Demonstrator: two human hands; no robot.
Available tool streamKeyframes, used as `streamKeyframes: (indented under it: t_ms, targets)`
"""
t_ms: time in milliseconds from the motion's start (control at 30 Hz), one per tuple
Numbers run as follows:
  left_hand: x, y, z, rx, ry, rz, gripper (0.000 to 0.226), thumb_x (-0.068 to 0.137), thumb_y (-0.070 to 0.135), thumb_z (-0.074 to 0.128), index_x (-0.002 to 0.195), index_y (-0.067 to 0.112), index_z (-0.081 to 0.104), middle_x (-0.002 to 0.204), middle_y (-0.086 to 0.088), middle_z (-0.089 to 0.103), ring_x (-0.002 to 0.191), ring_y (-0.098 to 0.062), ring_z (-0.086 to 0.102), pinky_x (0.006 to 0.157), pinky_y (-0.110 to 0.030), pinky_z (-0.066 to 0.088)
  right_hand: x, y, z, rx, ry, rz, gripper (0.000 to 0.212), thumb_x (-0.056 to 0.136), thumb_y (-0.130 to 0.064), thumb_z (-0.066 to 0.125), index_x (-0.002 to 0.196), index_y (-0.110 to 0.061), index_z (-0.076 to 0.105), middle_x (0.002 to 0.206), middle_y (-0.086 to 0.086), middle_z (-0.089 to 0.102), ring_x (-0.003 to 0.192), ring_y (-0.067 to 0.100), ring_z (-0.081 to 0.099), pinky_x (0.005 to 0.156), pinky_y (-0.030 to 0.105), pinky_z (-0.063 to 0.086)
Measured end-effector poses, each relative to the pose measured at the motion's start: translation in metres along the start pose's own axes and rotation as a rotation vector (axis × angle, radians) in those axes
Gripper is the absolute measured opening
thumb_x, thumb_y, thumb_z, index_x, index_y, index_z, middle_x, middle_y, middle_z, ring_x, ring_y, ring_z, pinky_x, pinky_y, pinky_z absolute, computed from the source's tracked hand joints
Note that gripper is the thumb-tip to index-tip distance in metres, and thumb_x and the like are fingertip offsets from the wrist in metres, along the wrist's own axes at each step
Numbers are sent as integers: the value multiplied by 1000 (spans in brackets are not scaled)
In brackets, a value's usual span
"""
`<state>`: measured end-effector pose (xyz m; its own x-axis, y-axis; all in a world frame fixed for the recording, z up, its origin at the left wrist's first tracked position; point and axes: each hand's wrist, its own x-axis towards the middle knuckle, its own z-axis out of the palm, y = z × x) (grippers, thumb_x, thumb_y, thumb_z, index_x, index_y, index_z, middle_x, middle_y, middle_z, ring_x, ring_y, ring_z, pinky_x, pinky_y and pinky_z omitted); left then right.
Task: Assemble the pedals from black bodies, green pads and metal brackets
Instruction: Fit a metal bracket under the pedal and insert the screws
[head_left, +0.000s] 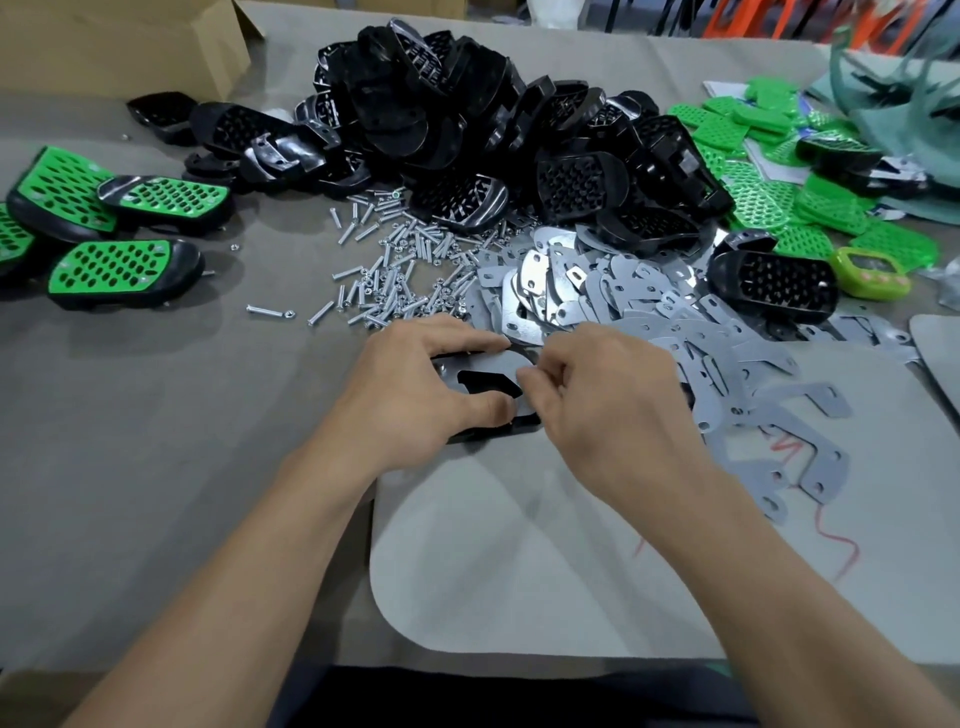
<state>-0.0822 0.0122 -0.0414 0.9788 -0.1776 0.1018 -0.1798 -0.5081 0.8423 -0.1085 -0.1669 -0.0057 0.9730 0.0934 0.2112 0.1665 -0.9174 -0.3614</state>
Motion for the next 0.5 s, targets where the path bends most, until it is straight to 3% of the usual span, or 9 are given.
streamKeyframes:
  t_ms: [67, 167, 233, 300, 367, 433, 500]
  targets:
    - [0, 0, 0, -5, -2, 1, 59, 49, 58, 77, 106, 43, 78, 102, 28, 68, 96, 1, 67, 86, -34, 56, 3, -4, -1, -58, -57, -4, 43, 100, -41, 49, 62, -19, 44, 67, -3, 49, 67, 26, 49, 57, 37, 29]
    - [0, -1, 0, -2, -9, 3, 60, 48, 60, 79, 106, 43, 78, 103, 27, 69, 94, 1, 67, 85, -33, 56, 3, 5, -3, 55, -7, 51, 55, 102, -47, 43, 58, -13, 43, 51, -1, 44, 54, 19, 45, 49, 36, 27]
    - [0, -1, -1, -1, -8, -2, 61, 48, 61, 80, 107, 43, 78, 104, 27, 69, 94, 1, 67, 85, -32, 57, -1, 13, -6, 302, 75, 60, 40, 100, -33, 52, 63, -17, 53, 51, -4, 47, 52, 13, 43, 48, 28, 29]
    - [1, -2, -1, -11, -10, -10, 60, 48, 60, 81, 105, 43, 78, 103, 27, 69, 92, 1, 68, 85, -32, 58, -7, 15, -6, 473, 45, 56, 21, 94, -16, 61, 78, -26, 71, 57, -16, 56, 54, 8, 48, 50, 15, 33]
    - [2, -2, -1, -21, -16, -11, 56, 47, 60, 80, 102, 47, 77, 102, 26, 69, 91, 0, 68, 83, -32, 57, -12, 16, -2, 513, -2, 72, 25, 90, -7, 63, 90, -27, 78, 59, -23, 59, 51, 6, 49, 50, 10, 34]
    - [2, -2, 0, -20, -16, -5, 56, 47, 61, 80, 101, 48, 76, 100, 27, 69, 90, 0, 68, 80, -29, 54, -15, 17, 0, 532, 2, 117, 24, 88, -8, 63, 87, -26, 80, 51, -19, 53, 45, 7, 44, 47, 11, 32]
    - [2, -3, 0, -11, -16, -4, 58, 47, 61, 80, 103, 45, 77, 100, 28, 69, 91, 1, 67, 79, -27, 54, -16, 19, 1, 485, 36, 135, 18, 88, -19, 65, 72, -17, 73, 46, -8, 44, 45, 8, 37, 45, 15, 31]
